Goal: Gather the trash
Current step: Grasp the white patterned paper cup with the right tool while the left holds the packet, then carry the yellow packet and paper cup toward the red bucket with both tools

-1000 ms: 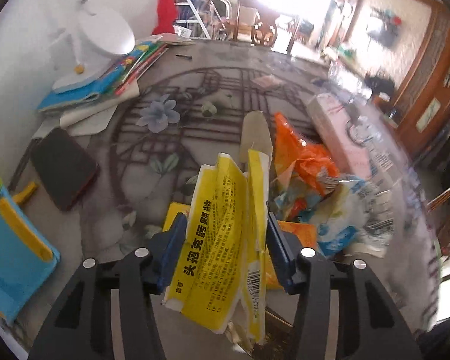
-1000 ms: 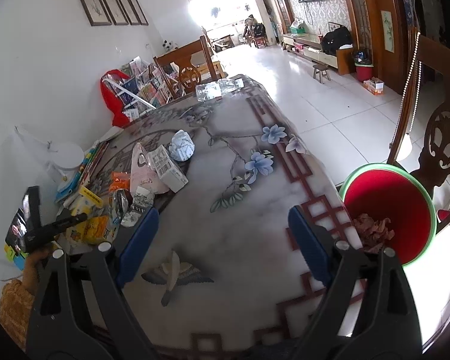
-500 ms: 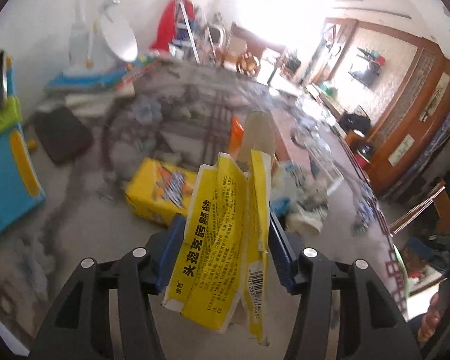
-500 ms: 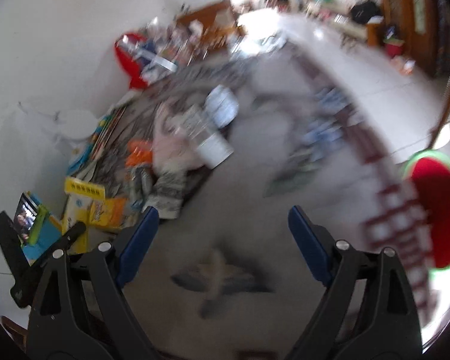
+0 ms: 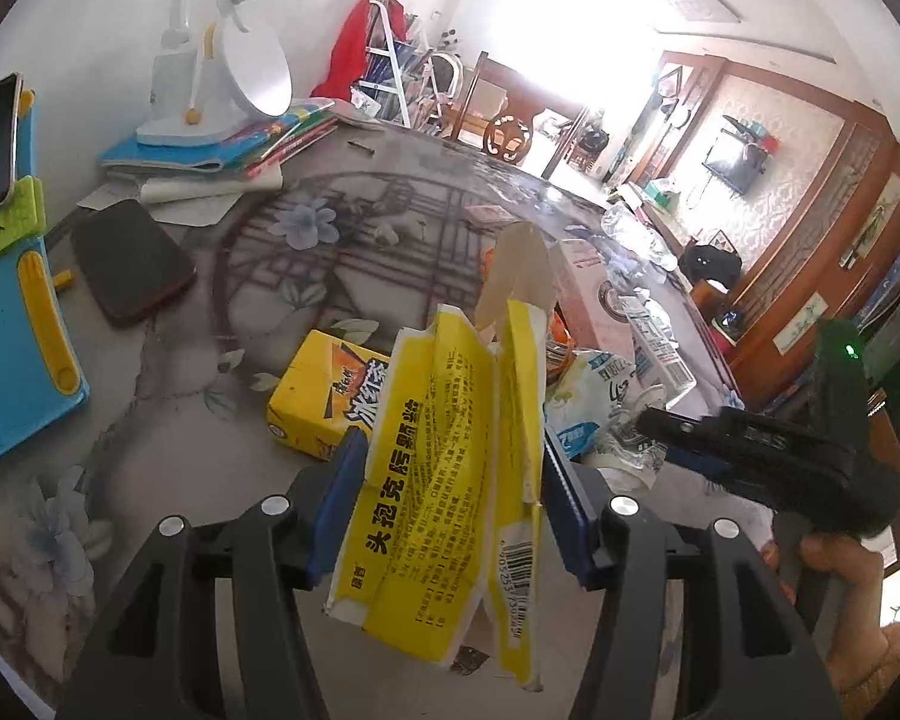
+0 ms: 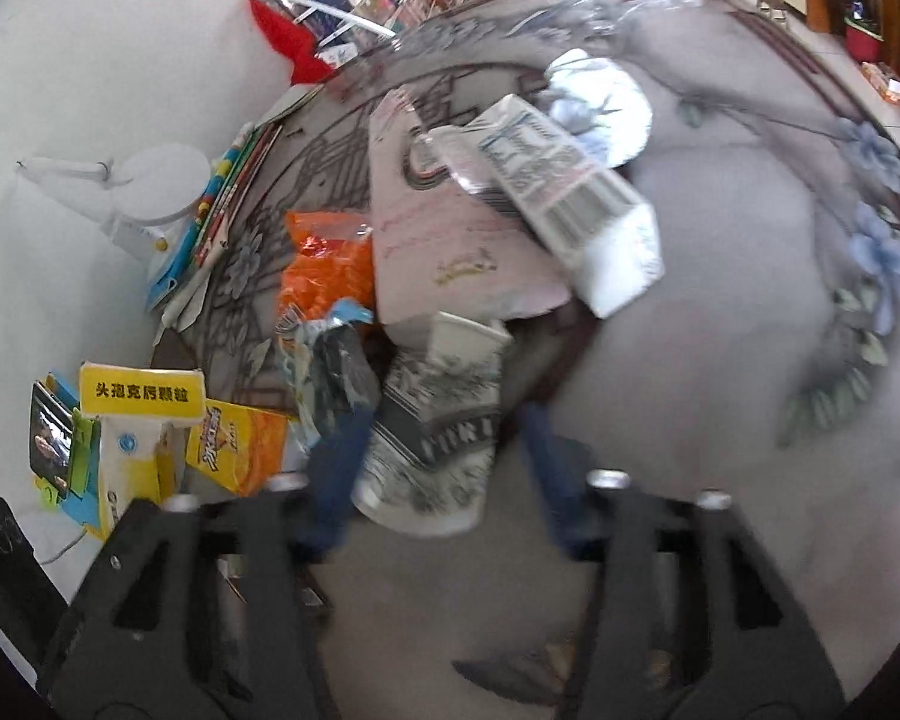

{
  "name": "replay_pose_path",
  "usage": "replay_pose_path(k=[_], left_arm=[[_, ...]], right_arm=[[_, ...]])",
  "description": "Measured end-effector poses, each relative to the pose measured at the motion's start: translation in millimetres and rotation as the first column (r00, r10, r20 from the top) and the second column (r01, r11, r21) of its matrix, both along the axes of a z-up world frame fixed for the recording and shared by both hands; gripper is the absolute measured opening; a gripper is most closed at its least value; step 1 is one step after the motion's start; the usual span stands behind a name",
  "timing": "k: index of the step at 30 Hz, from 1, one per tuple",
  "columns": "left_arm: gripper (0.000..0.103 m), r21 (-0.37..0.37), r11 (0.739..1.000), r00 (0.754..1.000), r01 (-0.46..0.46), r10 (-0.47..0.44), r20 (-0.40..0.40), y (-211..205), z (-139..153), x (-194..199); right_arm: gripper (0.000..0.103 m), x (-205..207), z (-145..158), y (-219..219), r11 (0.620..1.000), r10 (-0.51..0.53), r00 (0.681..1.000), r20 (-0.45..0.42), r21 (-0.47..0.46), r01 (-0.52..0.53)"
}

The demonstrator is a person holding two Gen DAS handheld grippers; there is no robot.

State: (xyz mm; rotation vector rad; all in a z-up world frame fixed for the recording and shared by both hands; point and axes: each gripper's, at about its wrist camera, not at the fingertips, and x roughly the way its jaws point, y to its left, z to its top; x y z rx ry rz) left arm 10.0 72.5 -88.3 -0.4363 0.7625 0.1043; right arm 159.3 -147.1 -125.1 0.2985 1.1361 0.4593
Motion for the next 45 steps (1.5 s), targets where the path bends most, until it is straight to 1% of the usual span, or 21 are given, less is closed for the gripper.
replay_pose_path(k=[1, 2, 7, 9, 11, 15, 16, 17, 20, 23, 25, 28, 36, 38, 45], left_arm=[[0.054, -0.002, 1.000, 1.000, 0.001, -0.001, -0.003, 0.1, -0.5, 0.4], [0.054, -0.004, 1.000, 1.000, 0.001, -0.001, -0.003, 0.3, -0.8, 0.2], [0.054, -0.011, 1.000, 1.000, -0.002, 0.002, 0.000, 1.3, -0.2, -0.3], [0.054, -0.010, 1.000, 1.000, 0.001, -0.001, -0.002, 0.8, 0.2, -0.8], [0.054, -0.009, 1.000, 1.000, 0.001, -0.001, -0.002, 0.8, 0.0, -0.6], [0.054, -0.011, 1.000, 1.000, 0.001, -0.001, -0.007, 0.8, -0.9, 0.1], [0.054, -0.010, 1.000, 1.000, 0.002, -0.002, -0.010, 0.5, -1.3, 0.6], [0.054, -0.009, 1.000, 1.000, 0.004, -0.004, -0.017, 0.0, -2.4, 1.8], [0.054, -0.013, 1.000, 0.999, 0.014, -0.014, -0.032, -0.7, -5.0, 4.5], [0.054, -0.008, 1.000, 0.999, 0.017, -0.017, -0.029, -1.6, -4.6, 5.0], [0.054, -0.004, 1.000, 0.999, 0.019, -0.019, -0.028, -2.0, -4.8, 5.0], [0.054, -0.008, 1.000, 0.999, 0.025, -0.025, -0.037, -2.5, -7.6, 6.1], [0.054, -0.004, 0.999, 0.998, 0.051, -0.052, -0.034, -9.1, -10.4, 8.7], [0.054, -0.015, 0.998, 0.997, 0.069, -0.070, -0.034, -11.6, -11.9, 9.9], [0.054, 0.007, 0.996, 0.995, 0.092, -0.092, -0.024, -19.2, -11.6, 10.1]], right_arm=[[0.018, 1.8, 0.0, 3.2, 1.000, 0.011, 1.000, -0.001, -0.003, -0.011], [0.017, 3.7, 0.0, 6.6, 1.000, 0.019, 1.000, 0.002, -0.014, -0.019], [0.016, 3.9, 1.5, 17.3, 0.998, 0.049, 0.999, 0.023, -0.038, -0.048], [0.017, 5.3, 0.8, 18.7, 0.998, 0.043, 0.999, 0.018, -0.035, -0.043], [0.023, 9.2, -2.4, 18.7, 0.999, 0.035, 0.999, -0.002, -0.025, -0.036], [0.023, 10.2, -5.7, 19.0, 0.998, 0.036, 0.999, -0.006, -0.046, -0.036], [0.017, 7.6, -4.4, 17.3, 0.998, 0.038, 0.999, 0.003, -0.051, -0.038], [0.010, 4.5, -2.2, 16.2, 0.997, 0.045, 0.999, 0.014, -0.058, -0.044], [0.009, -6.7, 5.2, 10.6, 0.995, 0.072, 0.997, 0.040, -0.072, -0.069], [0.009, -18.4, 12.4, -4.2, 0.997, 0.068, 0.997, 0.042, -0.043, -0.067], [0.009, -28.9, 20.8, -16.1, 0.998, 0.059, 0.996, 0.061, -0.015, -0.058], [0.009, -45.2, 32.1, -29.6, 0.999, 0.051, 0.994, 0.099, -0.009, -0.051], [0.009, -91.9, 61.0, -78.6, 0.998, -0.059, 0.978, 0.198, 0.008, 0.059], [0.009, -102.8, 62.9, -91.5, 0.996, -0.093, 0.972, 0.213, 0.005, 0.094], [0.009, -130.0, 59.7, -133.0, 0.981, -0.191, 0.959, 0.209, 0.005, 0.194]])
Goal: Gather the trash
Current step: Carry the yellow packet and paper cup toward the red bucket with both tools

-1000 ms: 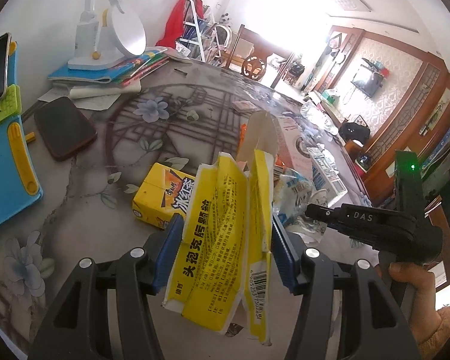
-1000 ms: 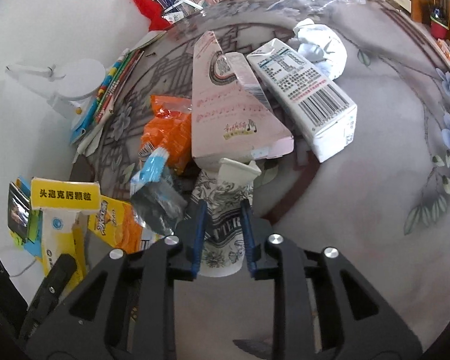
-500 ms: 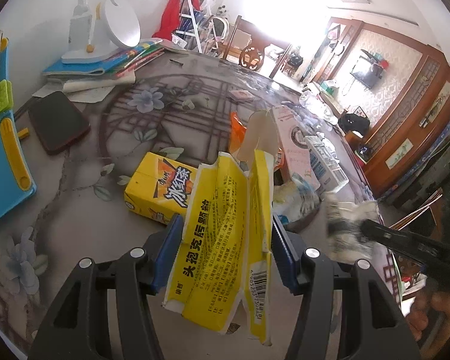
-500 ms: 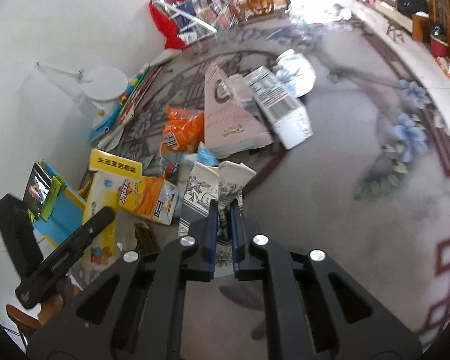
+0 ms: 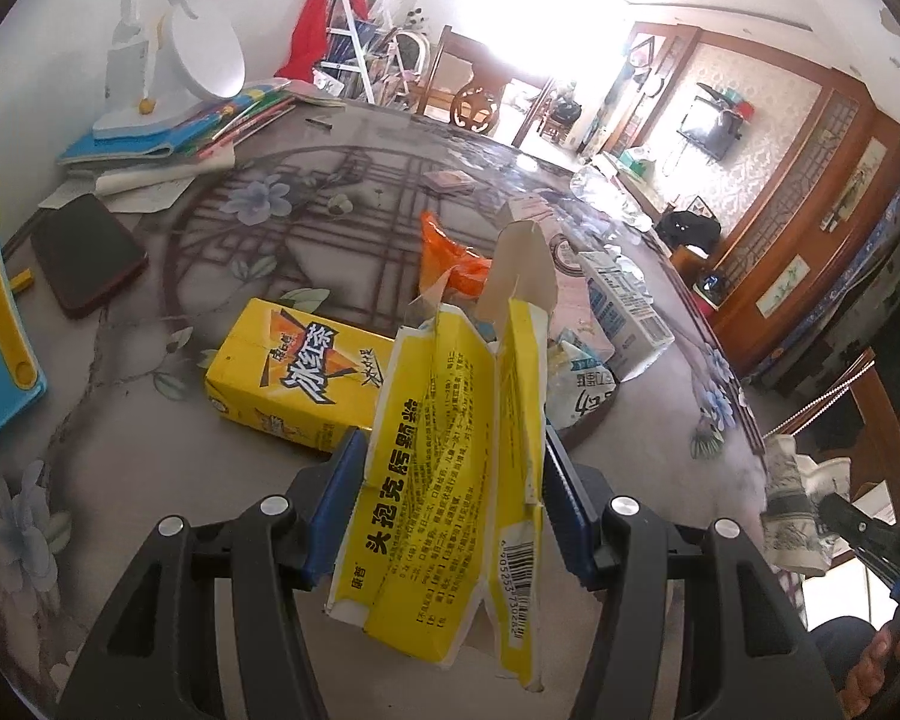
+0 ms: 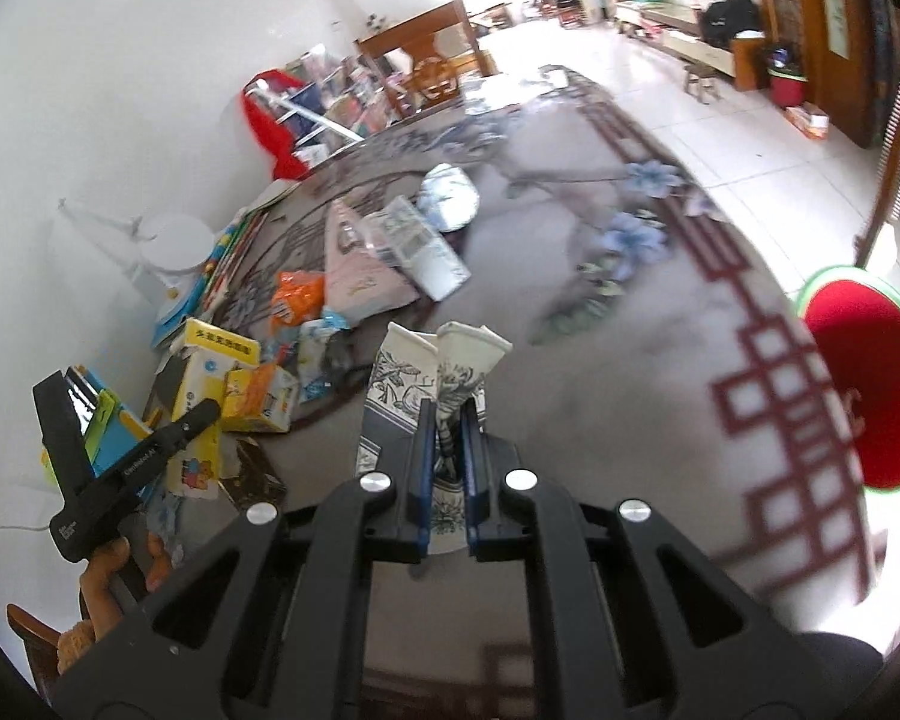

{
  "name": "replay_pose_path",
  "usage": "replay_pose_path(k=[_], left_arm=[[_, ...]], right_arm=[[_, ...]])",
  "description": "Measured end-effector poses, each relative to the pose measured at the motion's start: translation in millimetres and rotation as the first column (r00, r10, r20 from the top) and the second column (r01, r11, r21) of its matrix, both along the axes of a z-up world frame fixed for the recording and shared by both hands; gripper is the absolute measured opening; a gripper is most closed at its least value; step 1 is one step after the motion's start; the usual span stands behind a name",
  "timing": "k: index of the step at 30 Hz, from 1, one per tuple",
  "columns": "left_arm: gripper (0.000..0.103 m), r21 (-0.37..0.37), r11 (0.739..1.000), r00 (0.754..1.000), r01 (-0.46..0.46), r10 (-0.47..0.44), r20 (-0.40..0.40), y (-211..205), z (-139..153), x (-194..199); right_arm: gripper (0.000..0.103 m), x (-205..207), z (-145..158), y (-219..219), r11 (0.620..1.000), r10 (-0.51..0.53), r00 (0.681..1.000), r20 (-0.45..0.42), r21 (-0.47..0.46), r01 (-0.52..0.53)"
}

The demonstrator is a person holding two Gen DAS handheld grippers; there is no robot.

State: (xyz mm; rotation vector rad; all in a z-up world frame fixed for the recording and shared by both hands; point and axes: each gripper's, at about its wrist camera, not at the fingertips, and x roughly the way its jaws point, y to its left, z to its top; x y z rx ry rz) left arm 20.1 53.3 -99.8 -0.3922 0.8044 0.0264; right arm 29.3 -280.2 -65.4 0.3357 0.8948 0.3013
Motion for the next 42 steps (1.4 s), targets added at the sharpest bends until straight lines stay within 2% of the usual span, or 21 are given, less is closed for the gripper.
replay_pose_path(k=[3, 12, 25, 28, 31, 34, 39, 42], left_arm=[[0.054, 0.010, 1.000, 1.000, -0.002, 0.002, 0.003, -1.5, 0.2, -1.2], [0.054, 0.055, 0.998, 1.000, -0.006, 0.007, -0.017, -6.5, -6.2, -0.9], [0.054, 0.101, 0.995, 1.000, 0.013, -0.012, -0.009, -17.5, -7.0, -3.3], [0.054, 0.091, 0.995, 0.999, 0.044, -0.043, -0.009, -24.5, -4.9, -4.3], [0.054, 0.045, 0.995, 0.996, 0.084, -0.084, 0.006, -35.5, 2.6, -3.7], [0.054, 0.042, 0.985, 0.985, 0.169, -0.170, 0.028, -59.2, 13.1, -2.4], [0.055, -0.046, 0.946, 0.947, 0.320, -0.318, 0.050, -110.1, 25.8, 10.8], [0.055, -0.056, 0.916, 0.917, 0.397, -0.394, 0.059, -141.7, 33.4, 21.1]], right_arm=[[0.009, -4.5, 0.9, -13.1, 0.999, -0.021, 1.000, -0.008, 0.049, 0.021], [0.009, -17.3, 23.2, -31.8, 0.998, -0.062, 0.996, 0.069, 0.027, 0.061], [0.009, -36.5, 28.6, -95.9, 0.980, -0.191, 0.977, 0.090, 0.078, 0.184], [0.009, -39.5, 27.4, -109.3, 0.972, -0.216, 0.972, 0.088, 0.108, 0.207], [0.009, -41.8, 28.3, -120.0, 0.967, -0.237, 0.967, 0.095, 0.115, 0.226], [0.009, -44.4, 29.0, -130.1, 0.962, -0.261, 0.960, 0.103, 0.109, 0.250], [0.009, -51.0, 29.9, -153.5, 0.951, -0.300, 0.948, 0.107, 0.107, 0.289], [0.009, -56.1, 31.6, -163.2, 0.946, -0.322, 0.939, 0.123, 0.078, 0.315]])
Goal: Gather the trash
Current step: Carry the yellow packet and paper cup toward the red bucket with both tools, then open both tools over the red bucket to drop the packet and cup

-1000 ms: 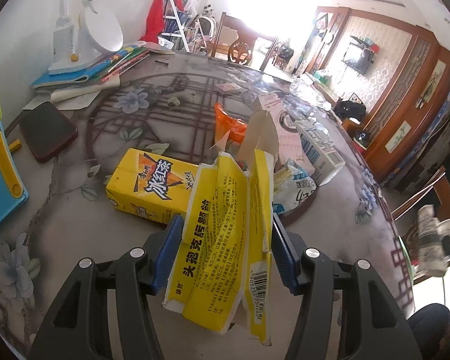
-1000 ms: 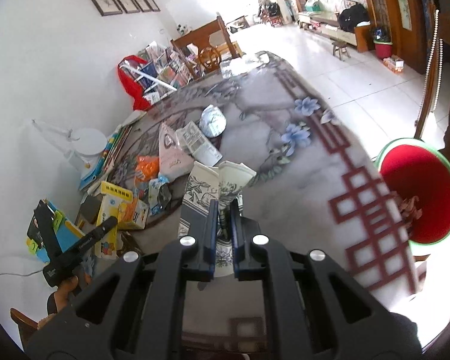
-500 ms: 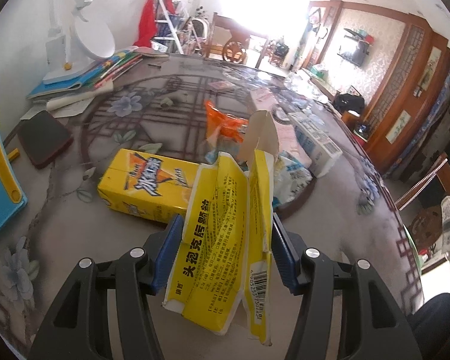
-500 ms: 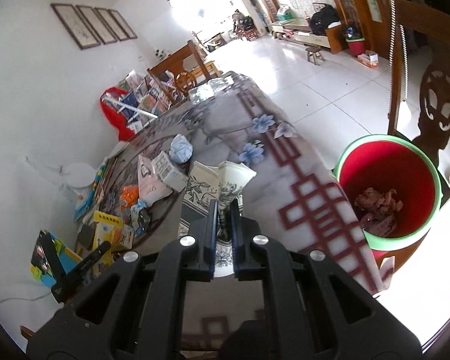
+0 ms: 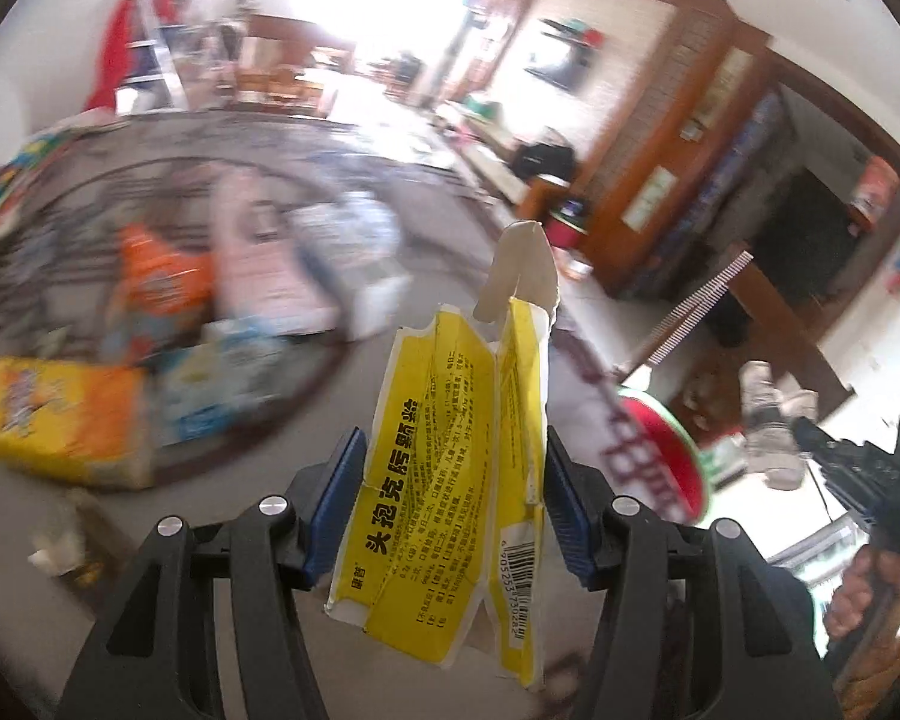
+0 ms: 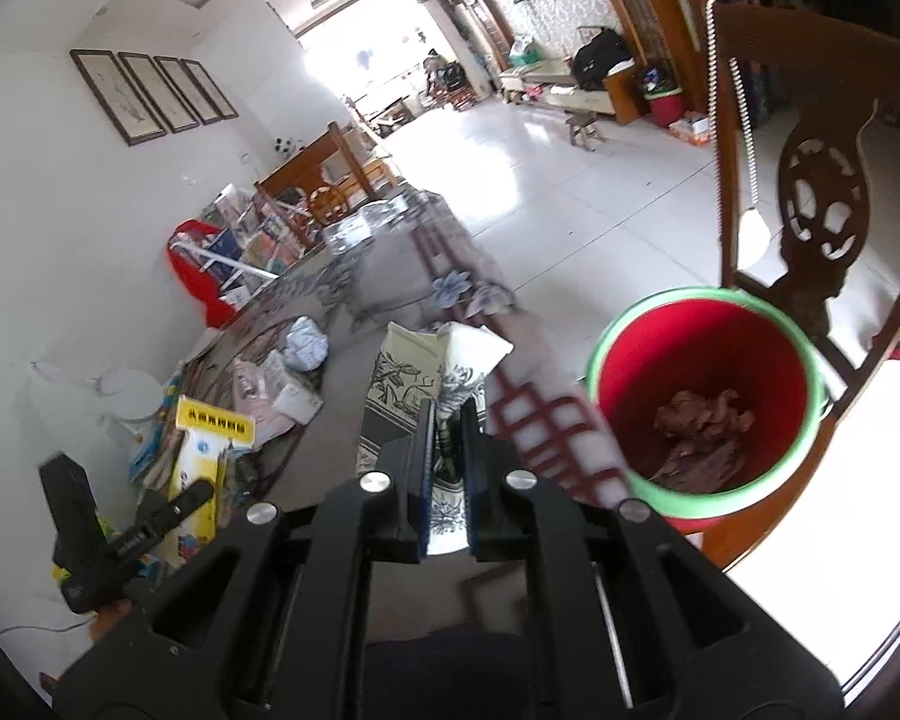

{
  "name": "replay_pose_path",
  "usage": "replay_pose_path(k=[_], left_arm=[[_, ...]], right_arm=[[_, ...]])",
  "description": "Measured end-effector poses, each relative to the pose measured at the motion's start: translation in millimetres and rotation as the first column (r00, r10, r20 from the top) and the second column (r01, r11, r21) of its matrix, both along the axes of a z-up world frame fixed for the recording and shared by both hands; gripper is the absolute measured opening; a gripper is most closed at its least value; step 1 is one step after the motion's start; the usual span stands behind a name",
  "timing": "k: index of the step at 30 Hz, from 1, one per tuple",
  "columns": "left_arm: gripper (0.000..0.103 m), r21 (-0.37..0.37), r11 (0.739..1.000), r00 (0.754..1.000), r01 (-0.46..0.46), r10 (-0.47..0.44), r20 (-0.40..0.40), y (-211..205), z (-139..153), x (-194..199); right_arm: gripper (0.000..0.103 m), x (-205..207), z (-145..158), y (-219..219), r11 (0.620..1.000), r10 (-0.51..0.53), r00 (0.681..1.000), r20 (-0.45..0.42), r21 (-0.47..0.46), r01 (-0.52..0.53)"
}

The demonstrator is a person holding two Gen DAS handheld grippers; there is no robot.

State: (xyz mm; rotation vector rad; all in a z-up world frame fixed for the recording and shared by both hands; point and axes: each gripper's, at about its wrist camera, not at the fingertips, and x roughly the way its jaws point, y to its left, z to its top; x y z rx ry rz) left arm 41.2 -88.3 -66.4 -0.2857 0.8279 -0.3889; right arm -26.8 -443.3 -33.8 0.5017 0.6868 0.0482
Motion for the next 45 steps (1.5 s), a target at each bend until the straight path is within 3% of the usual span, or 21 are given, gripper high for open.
replay_pose_path(k=[4, 8, 18, 27, 32, 34, 37, 45], left_arm=[[0.055, -0.041, 0.994, 0.995, 0.104, -0.104, 0.004, -40.8, 11.3, 13.9], [0.055, -0.032, 0.980, 0.980, 0.199, -0.198, 0.016, -80.1, 19.4, 22.6], [0.055, 0.021, 0.909, 0.909, 0.417, -0.416, -0.029, -179.6, 11.8, 50.0], [0.055, 0.067, 0.846, 0.849, 0.529, -0.528, -0.025, -245.7, 12.9, 44.8], [0.056, 0.083, 0.835, 0.839, 0.543, -0.542, -0.036, -264.6, 10.1, 46.1], [0.064, 0.091, 0.842, 0.846, 0.532, -0.532, -0.032, -269.4, 10.9, 47.7], [0.070, 0.074, 0.849, 0.852, 0.523, -0.523, -0.032, -268.0, 10.3, 47.7], [0.070, 0.063, 0.873, 0.875, 0.484, -0.483, -0.042, -245.0, 5.4, 44.2]], right_arm=[[0.009, -5.3, -6.3, -16.0, 0.999, -0.036, 0.999, -0.006, 0.000, 0.036], [0.009, -7.9, -14.8, -28.4, 0.998, -0.064, 0.998, -0.019, 0.008, 0.064], [0.009, -13.1, -41.7, -65.6, 0.987, -0.154, 0.986, -0.055, 0.044, 0.157], [0.009, -19.6, -54.1, -90.3, 0.971, -0.224, 0.972, -0.070, 0.073, 0.229], [0.009, -19.0, -59.3, -93.2, 0.966, -0.238, 0.969, -0.071, 0.083, 0.243], [0.011, -16.6, -61.0, -94.7, 0.963, -0.250, 0.966, -0.072, 0.087, 0.255], [0.038, -13.0, -64.6, -99.6, 0.957, -0.256, 0.963, -0.085, 0.115, 0.265], [0.039, -17.1, -57.3, -96.6, 0.959, -0.264, 0.962, -0.065, 0.092, 0.269]])
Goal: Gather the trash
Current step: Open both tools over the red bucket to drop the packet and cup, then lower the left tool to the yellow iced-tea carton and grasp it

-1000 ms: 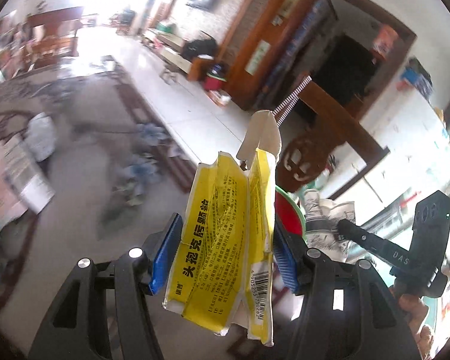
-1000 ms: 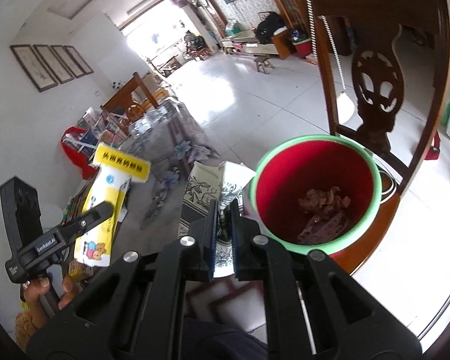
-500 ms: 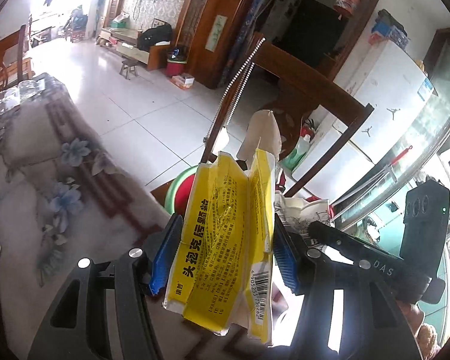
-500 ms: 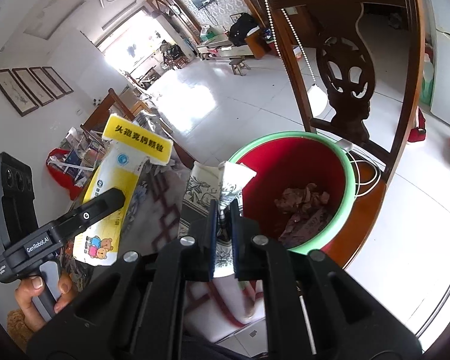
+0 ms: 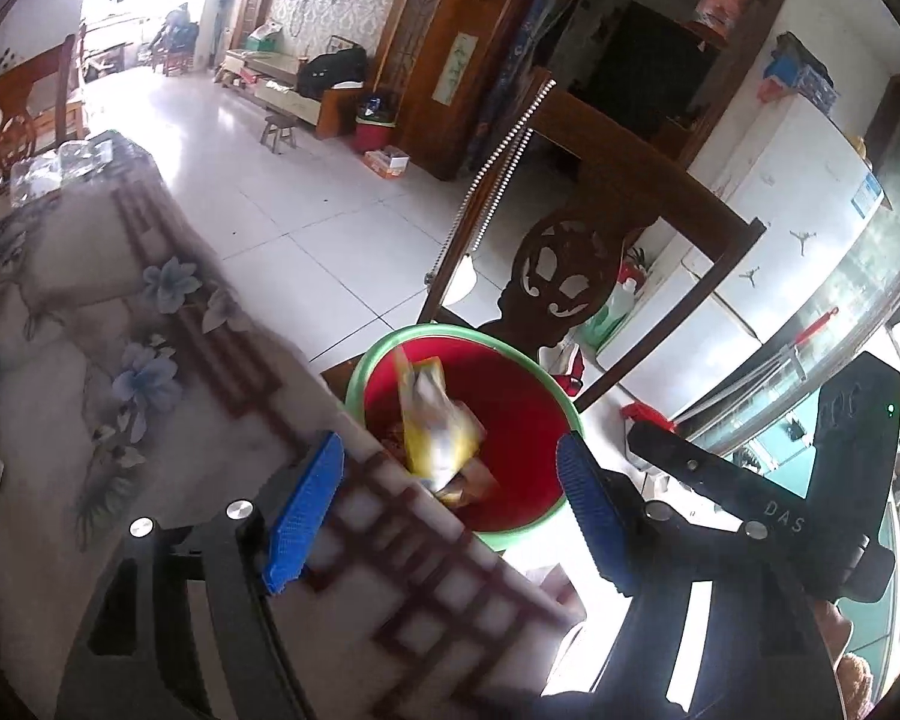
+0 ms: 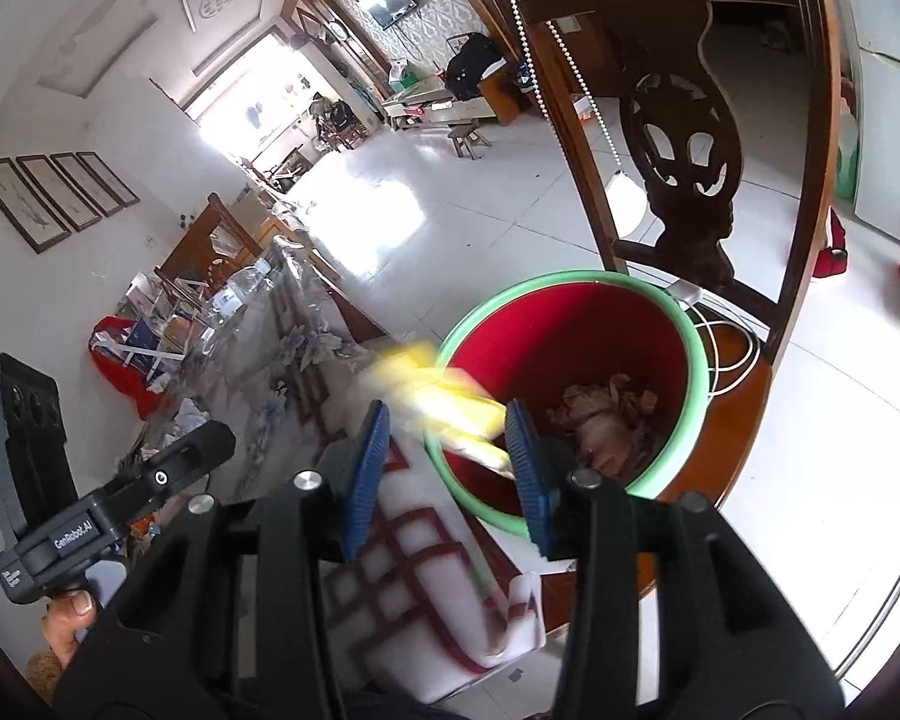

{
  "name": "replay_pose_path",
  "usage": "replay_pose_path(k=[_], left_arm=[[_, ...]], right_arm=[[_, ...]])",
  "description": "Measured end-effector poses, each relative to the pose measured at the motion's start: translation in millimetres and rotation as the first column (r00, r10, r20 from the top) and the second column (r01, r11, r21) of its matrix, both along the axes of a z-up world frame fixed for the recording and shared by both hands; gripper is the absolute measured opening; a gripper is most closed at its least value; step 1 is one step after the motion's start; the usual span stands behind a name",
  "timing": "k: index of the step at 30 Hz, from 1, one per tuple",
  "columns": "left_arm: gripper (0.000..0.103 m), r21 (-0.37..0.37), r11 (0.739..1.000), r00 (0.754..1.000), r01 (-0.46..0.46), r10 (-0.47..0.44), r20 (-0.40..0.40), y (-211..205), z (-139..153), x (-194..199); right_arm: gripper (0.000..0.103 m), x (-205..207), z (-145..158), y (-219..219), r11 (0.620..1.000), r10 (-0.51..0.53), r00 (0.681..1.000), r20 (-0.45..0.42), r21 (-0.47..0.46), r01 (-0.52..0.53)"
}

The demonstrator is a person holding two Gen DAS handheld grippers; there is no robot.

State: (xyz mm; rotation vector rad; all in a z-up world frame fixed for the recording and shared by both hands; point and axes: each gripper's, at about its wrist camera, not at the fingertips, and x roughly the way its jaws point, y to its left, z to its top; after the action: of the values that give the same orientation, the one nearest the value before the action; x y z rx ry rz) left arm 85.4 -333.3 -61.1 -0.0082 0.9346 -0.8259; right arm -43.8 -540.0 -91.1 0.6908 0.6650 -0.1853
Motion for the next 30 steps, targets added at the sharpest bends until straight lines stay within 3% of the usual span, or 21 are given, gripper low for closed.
replay_pose_path(k=[3, 13, 15, 22, 24, 26, 28, 30], left_arm=[[0.070, -0.009, 1.000, 1.000, -0.014, 0.014, 0.003, 8.3, 3.2, -2.0], [0.070, -0.087, 0.988, 0.991, -0.128, 0.131, 0.036, 61.7, 36.2, -17.3], [0.070, -0.089, 0.984, 0.984, -0.156, 0.163, 0.074, 76.7, 49.0, -24.2], [0.072, -0.082, 0.945, 0.939, -0.315, 0.323, 0.116, 162.5, 59.8, -39.2], [0.076, -0.053, 0.939, 0.928, -0.341, 0.345, 0.139, 188.0, 60.1, -38.9], [0.084, 0.027, 0.936, 0.921, -0.351, 0.341, 0.188, 218.9, 59.9, -36.4], [0.090, 0.143, 0.925, 0.919, -0.353, 0.314, 0.238, 245.6, 58.7, -31.9], [0.091, 0.288, 0.890, 0.916, -0.352, 0.266, 0.299, 278.0, 56.2, -22.7]], right_arm=[[0.045, -0.3, 5.4, 2.1, 1.000, 0.006, 1.000, 0.007, 0.001, -0.006], [0.047, 7.1, 40.7, 38.3, 0.994, 0.103, 0.993, 0.059, -0.030, -0.102], [0.054, 10.7, 52.5, 53.8, 0.990, 0.139, 0.987, 0.076, -0.047, -0.136], [0.063, 33.0, 69.5, 121.8, 0.945, 0.326, 0.940, 0.100, -0.070, -0.320], [0.066, 40.6, 65.4, 144.8, 0.920, 0.392, 0.916, 0.089, -0.062, -0.388], [0.067, 47.3, 58.0, 167.2, 0.893, 0.449, 0.891, 0.070, -0.052, -0.447], [0.067, 52.7, 48.0, 183.4, 0.875, 0.483, 0.875, 0.028, -0.044, -0.482], [0.067, 52.1, 49.6, 192.8, 0.869, 0.490, 0.872, 0.022, -0.090, -0.486]])
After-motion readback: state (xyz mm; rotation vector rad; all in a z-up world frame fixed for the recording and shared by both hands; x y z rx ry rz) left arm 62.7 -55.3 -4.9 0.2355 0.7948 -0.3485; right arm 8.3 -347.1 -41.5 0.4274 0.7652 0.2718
